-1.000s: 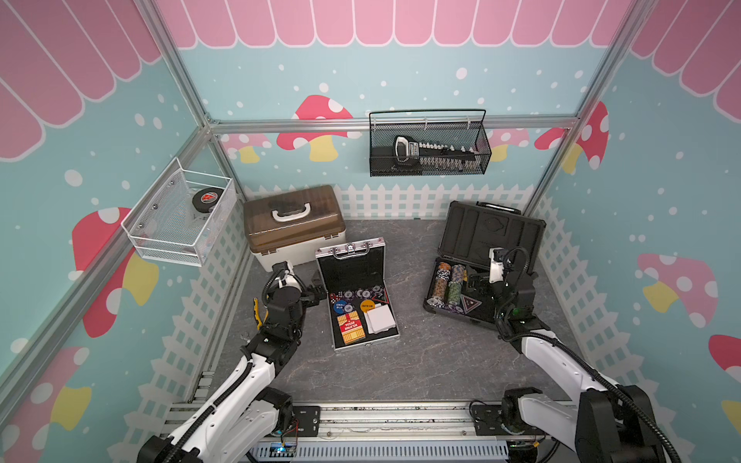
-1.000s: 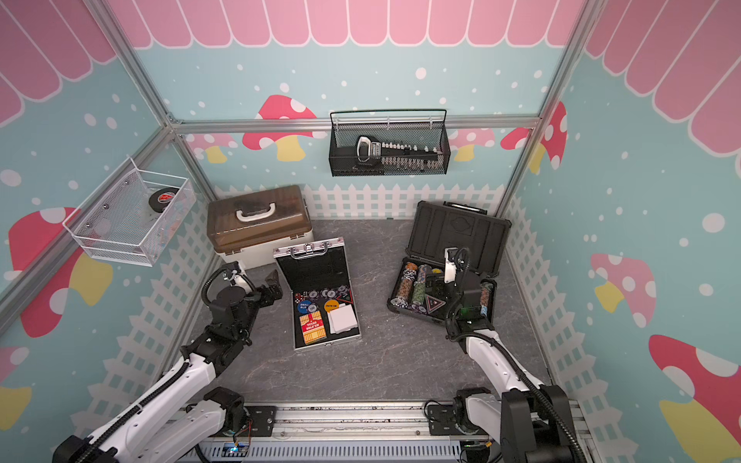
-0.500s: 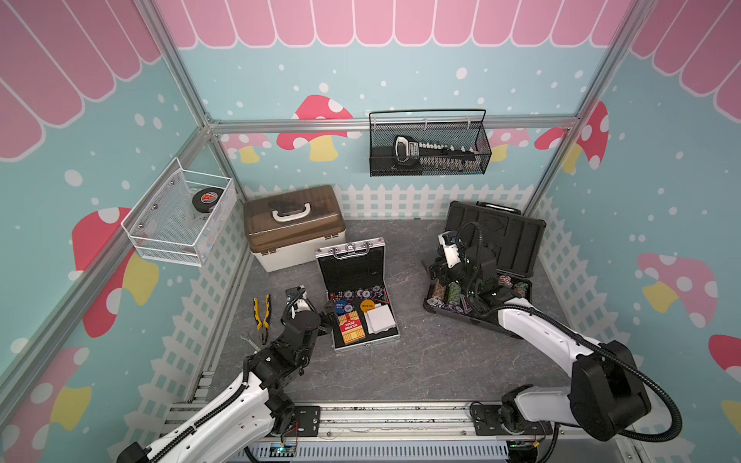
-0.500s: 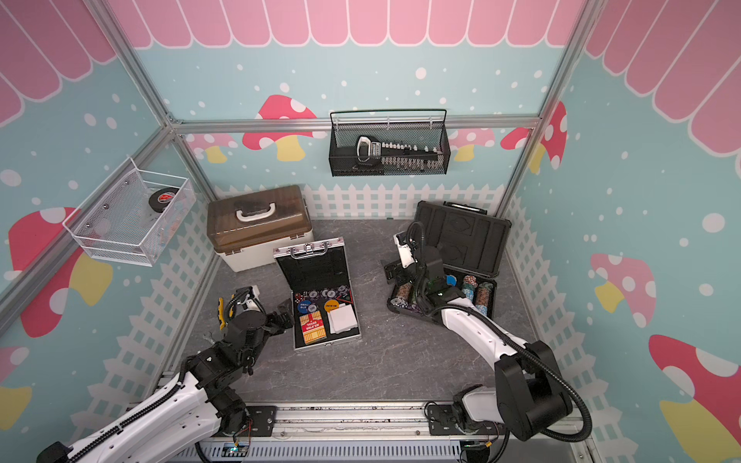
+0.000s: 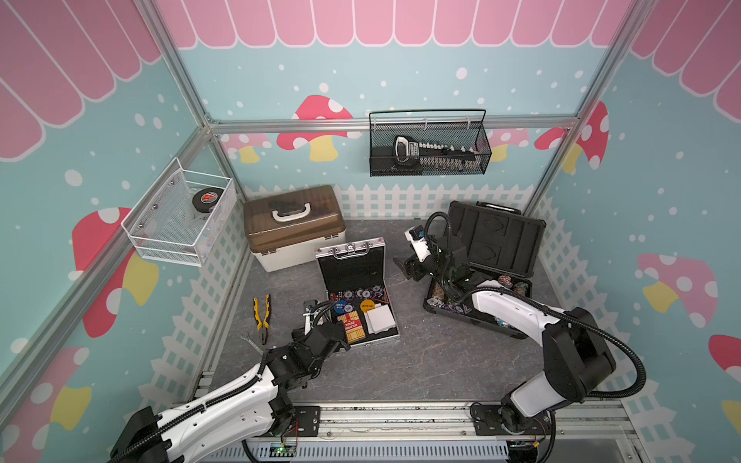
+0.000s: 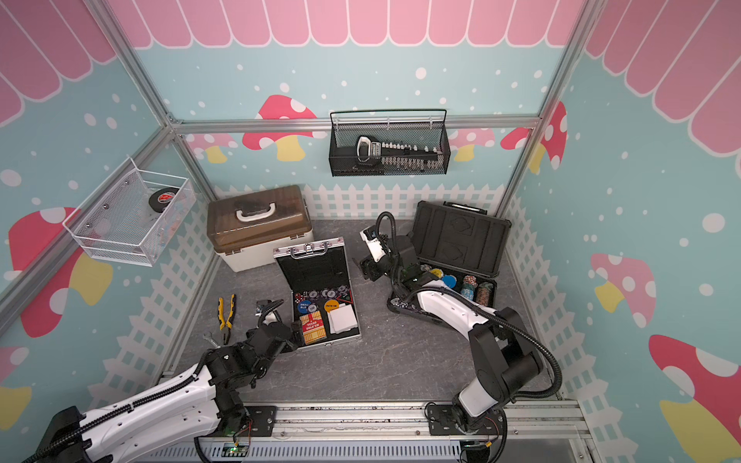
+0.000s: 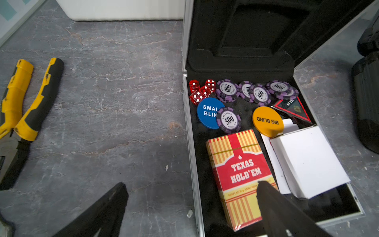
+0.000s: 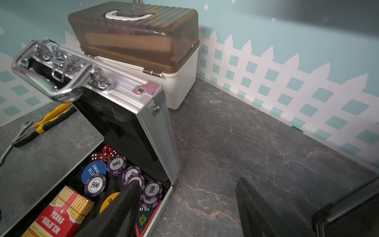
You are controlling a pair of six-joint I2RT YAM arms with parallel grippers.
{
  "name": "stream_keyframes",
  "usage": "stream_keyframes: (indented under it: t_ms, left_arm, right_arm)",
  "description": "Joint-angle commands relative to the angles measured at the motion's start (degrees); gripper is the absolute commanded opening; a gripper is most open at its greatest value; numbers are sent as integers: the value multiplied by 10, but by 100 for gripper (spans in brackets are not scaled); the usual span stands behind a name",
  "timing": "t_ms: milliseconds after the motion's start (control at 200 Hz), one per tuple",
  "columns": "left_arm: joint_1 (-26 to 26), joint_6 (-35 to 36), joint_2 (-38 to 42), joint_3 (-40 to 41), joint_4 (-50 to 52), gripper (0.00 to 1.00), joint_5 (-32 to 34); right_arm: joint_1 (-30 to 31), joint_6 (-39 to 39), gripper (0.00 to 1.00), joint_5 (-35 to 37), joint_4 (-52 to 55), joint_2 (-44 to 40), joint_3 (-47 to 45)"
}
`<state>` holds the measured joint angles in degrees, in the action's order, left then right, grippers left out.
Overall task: Close the poker set cases
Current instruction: Close the lid of the poker set case.
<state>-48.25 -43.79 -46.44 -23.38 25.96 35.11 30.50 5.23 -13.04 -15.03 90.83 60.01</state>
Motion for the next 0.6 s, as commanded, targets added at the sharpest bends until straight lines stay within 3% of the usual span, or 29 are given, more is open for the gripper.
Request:
stream_keyframes:
  t_ms: [0,220,595]
  left_arm:
    - [-10,-41,15,18,16,99,17]
    - [-11,-74,34,34,29,98,20]
    - [-16,-91,-10,20,56,98,-4]
  right_arm:
    - [8,3,70,-25,-30,24,26]
    - [22,9,66,-24,-52,63,61]
    - [29,17,57,-16,-71,108,94]
